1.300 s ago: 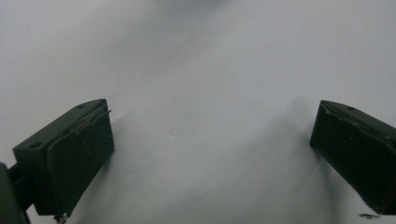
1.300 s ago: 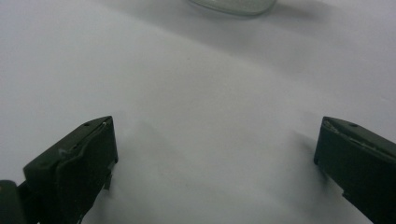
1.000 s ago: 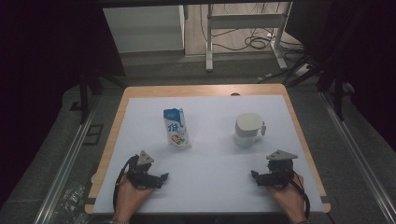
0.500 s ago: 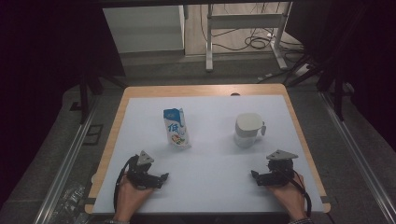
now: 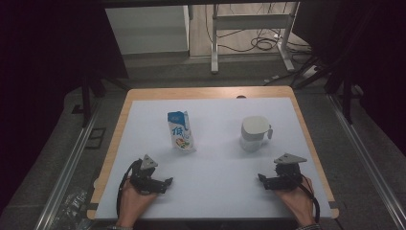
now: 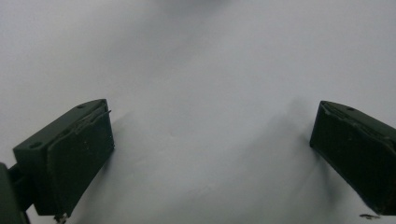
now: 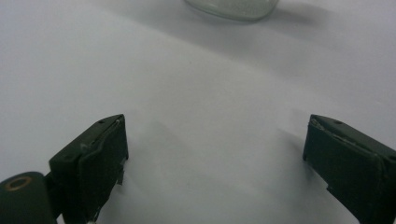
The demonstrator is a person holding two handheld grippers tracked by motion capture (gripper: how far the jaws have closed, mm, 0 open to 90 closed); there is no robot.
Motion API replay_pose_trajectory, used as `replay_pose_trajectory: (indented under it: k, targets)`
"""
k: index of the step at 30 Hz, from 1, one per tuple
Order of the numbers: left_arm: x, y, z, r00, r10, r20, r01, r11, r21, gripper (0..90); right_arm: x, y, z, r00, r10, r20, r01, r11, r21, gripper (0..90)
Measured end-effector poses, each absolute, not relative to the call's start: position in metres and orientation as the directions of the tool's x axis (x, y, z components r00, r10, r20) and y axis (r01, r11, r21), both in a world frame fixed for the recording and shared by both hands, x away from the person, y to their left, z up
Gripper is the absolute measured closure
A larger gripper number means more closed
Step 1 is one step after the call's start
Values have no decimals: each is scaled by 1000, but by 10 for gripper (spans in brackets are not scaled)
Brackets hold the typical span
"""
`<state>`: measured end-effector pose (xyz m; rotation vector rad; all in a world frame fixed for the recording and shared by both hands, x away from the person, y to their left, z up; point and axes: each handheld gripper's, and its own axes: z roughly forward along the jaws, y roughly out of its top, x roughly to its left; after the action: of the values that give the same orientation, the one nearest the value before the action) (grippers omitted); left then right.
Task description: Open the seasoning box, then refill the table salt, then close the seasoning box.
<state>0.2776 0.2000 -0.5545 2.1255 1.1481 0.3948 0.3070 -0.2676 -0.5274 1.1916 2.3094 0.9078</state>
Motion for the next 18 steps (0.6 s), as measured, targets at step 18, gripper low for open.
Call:
replay_pose_trajectory:
  k: [18]
  targets:
    - [277,200,-555,565,823,-51,617,-380,689,0,319,-272,-512,-534,844,-49,562,398,725,121]
